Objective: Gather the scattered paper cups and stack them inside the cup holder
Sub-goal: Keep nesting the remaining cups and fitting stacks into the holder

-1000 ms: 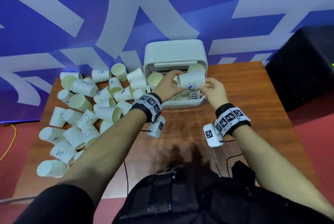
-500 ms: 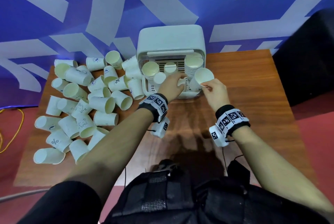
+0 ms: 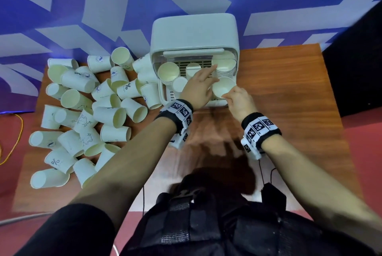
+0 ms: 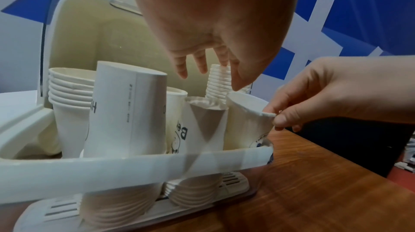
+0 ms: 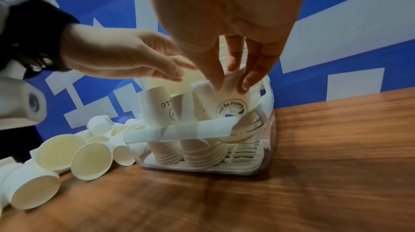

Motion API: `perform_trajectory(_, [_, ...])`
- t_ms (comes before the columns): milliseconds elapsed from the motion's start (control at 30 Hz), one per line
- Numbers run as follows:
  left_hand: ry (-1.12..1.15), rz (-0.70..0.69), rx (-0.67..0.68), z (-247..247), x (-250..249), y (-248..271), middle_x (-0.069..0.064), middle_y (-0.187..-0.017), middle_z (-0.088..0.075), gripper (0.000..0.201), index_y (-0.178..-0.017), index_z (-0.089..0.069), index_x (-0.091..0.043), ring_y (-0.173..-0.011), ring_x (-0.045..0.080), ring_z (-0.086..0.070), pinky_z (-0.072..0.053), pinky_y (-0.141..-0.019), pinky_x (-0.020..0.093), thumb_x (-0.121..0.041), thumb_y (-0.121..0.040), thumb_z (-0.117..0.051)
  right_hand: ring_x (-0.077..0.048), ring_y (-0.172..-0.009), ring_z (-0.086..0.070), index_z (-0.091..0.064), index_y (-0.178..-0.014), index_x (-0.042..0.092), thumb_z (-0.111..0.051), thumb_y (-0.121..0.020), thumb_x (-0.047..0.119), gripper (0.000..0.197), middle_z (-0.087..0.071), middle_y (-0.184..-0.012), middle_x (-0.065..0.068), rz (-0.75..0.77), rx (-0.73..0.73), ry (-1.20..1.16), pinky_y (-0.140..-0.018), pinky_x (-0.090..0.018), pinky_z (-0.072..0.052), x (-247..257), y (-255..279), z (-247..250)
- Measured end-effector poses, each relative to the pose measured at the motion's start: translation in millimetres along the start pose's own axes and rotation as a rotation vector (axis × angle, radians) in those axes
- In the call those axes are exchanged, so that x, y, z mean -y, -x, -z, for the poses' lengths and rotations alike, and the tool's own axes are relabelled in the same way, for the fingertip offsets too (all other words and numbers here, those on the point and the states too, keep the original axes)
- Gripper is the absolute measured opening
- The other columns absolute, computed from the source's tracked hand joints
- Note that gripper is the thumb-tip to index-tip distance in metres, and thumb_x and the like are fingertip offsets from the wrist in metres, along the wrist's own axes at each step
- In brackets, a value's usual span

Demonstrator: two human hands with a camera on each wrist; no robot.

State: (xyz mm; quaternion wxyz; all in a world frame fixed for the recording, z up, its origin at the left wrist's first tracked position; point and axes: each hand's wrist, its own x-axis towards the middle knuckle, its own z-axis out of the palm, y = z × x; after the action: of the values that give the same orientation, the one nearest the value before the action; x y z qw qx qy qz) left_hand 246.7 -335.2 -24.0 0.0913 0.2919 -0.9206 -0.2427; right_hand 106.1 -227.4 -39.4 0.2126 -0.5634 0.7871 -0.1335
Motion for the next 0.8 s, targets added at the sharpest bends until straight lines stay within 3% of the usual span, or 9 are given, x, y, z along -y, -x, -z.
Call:
perform_trajectory(167, [-0.056,-0.062,0.014,1.7,9.0,-8.7,0.014,-0.149,-0.039,0.039,-0.116,-0.063,-0.003,-0.129,0.039,-0.042,-0.043,-0.1,0.05,0.0,-0.077,-0.055,-0.028,-0.109,-0.046,-0.067,-0.118,0.013,-0.045,-0.096,0.004,0.032,-0.056,-0.112,-0.009,-0.028,0.04,0.075,-0.094,-0.035,-0.04,-2.6,-13.3,-4.2])
perform_trajectory(300, [-0.022,0.015,0.008,3.2,7.5,-15.0,0.015,-0.146,-0.039,0.049,-0.128,-0.055,-0.005,-0.128,0.036,-0.042,-0.043,-0.1,0.044,-0.001,-0.08,-0.055,-0.032,-0.113,-0.045,-0.067,-0.117,0.008,-0.045,-0.094,0.001,0.032,-0.054,-0.116,-0.013,-0.072,0.031,0.082,-0.099,-0.038,-0.039,-3.7,-27.4,-3.6])
perform_trajectory(467, [-0.021,0.067,-0.006,1.1,9.0,-17.9,0.015,-0.143,-0.042,0.053,-0.132,-0.05,-0.002,-0.123,0.036,-0.045,-0.047,-0.094,0.044,0.001,-0.08,-0.055,-0.033,-0.114,-0.043,-0.065,-0.119,0.004,-0.045,-0.093,-0.002,0.033,-0.051,-0.12,-0.015,-0.11,0.042,0.086,-0.1,-0.037,-0.038,-3.6,-42.0,-4.4])
perform_trajectory(800, [0.006,-0.046,0.034,-7.5,12.7,-25.2,0.016,-0.147,-0.04,0.059,-0.134,-0.05,-0.001,-0.127,0.037,-0.044,-0.042,-0.102,0.046,0.002,-0.076,-0.058,-0.03,-0.116,-0.043,-0.064,-0.121,0.009,-0.042,-0.092,-0.001,0.037,-0.054,-0.123,-0.01,-0.077,0.181,0.174,-0.098,-0.037,-0.041,2.0,-39.5,-2.1])
